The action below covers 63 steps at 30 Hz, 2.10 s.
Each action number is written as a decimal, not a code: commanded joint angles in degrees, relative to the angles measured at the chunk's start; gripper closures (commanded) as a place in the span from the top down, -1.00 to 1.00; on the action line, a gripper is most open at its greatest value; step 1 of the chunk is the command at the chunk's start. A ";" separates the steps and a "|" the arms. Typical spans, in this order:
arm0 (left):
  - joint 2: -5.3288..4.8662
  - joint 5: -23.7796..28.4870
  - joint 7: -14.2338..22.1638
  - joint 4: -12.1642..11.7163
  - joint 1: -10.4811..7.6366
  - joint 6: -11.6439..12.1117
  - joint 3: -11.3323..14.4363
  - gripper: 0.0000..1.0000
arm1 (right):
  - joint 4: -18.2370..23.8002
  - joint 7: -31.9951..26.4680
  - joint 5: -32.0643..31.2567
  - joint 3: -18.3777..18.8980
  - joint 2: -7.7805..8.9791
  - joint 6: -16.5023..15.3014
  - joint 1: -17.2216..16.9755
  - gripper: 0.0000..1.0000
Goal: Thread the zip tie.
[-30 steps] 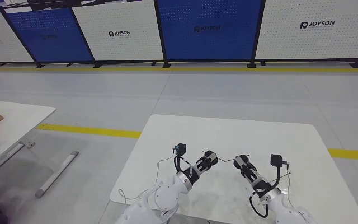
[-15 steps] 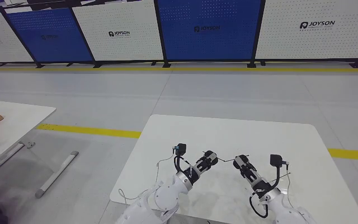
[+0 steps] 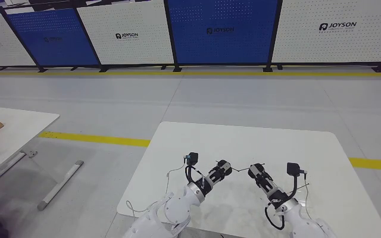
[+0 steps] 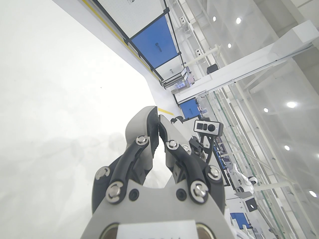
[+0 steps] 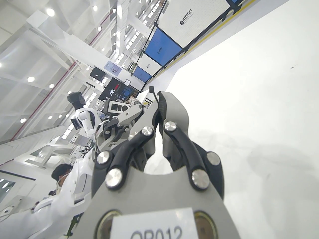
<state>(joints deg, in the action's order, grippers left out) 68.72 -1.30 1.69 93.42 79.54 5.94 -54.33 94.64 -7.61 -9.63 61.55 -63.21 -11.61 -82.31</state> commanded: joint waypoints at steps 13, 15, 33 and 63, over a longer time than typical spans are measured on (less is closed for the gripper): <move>0.59 4.86 0.13 0.89 -0.52 -6.06 -0.71 -1.00 | 1.34 3.00 -5.09 1.78 -0.09 -2.67 -1.77 -1.00; 0.59 4.86 0.13 0.89 -0.52 -6.06 -0.71 -1.00 | 1.34 3.00 -5.09 1.78 -0.09 -2.67 -1.77 -1.00; 0.59 4.86 0.13 0.89 -0.52 -6.06 -0.71 -1.00 | 0.73 1.28 -5.80 1.24 -1.15 -0.08 -0.92 -1.00; 0.59 4.86 0.13 0.89 -0.52 -6.06 -0.71 -1.00 | -0.78 -0.22 -6.36 1.59 -2.74 -0.34 0.08 -1.00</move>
<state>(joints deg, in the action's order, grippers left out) 69.31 3.56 1.81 94.31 79.02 -0.11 -55.04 93.84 -7.80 -16.00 62.99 -65.94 -11.85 -82.14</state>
